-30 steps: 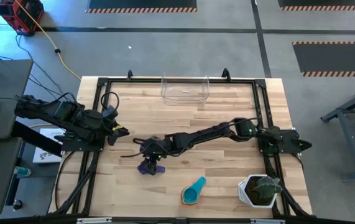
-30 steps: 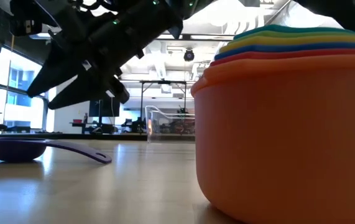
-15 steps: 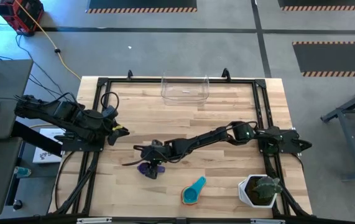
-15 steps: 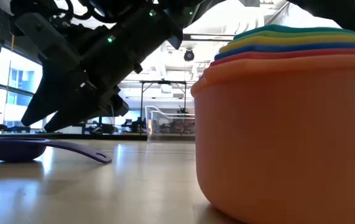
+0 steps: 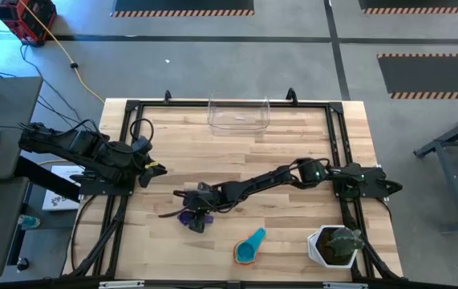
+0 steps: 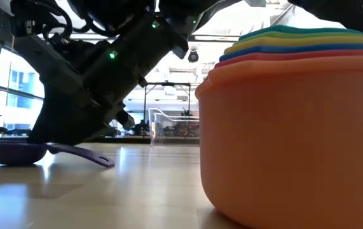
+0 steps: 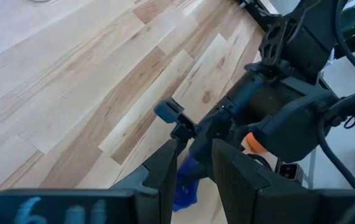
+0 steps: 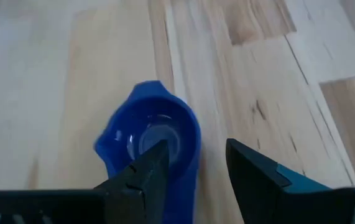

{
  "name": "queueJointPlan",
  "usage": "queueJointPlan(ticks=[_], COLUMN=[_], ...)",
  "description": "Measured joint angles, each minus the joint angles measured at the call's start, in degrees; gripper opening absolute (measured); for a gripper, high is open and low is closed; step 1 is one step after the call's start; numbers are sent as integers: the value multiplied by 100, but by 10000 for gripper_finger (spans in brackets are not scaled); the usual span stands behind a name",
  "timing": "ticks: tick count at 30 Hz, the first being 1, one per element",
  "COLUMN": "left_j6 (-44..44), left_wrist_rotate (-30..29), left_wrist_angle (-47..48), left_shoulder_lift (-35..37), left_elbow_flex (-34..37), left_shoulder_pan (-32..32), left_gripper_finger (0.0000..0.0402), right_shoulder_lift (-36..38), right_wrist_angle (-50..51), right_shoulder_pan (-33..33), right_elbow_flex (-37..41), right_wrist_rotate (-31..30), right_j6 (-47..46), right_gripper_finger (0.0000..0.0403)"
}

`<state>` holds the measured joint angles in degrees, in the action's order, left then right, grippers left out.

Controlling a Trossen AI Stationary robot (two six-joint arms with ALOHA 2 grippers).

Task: Nest measuring cups in basket
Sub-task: Stack the dark blue measuring cup on the light blue measuring cup

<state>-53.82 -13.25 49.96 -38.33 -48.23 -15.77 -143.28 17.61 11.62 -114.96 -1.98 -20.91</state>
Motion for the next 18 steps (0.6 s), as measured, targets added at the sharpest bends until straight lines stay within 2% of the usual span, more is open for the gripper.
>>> queueJointPlan(ticks=[4, 11, 18], left_j6=[37, 152, 282], left_wrist_rotate=[0, 2, 2], left_wrist_angle=[4, 3, 4], left_shoulder_lift=[0, 0, 0], left_elbow_flex=[0, 0, 0], left_shoulder_pan=[2, 0, 1], left_gripper_finger=[91, 91, 91], right_shoulder_lift=[0, 0, 0], right_wrist_angle=[52, 68, 119], right_shoulder_pan=[-22, -37, -37], right_elbow_flex=[0, 0, 0], right_wrist_rotate=[4, 88, 121], right_j6=[-2, -1, -17], right_gripper_finger=[112, 15, 6])
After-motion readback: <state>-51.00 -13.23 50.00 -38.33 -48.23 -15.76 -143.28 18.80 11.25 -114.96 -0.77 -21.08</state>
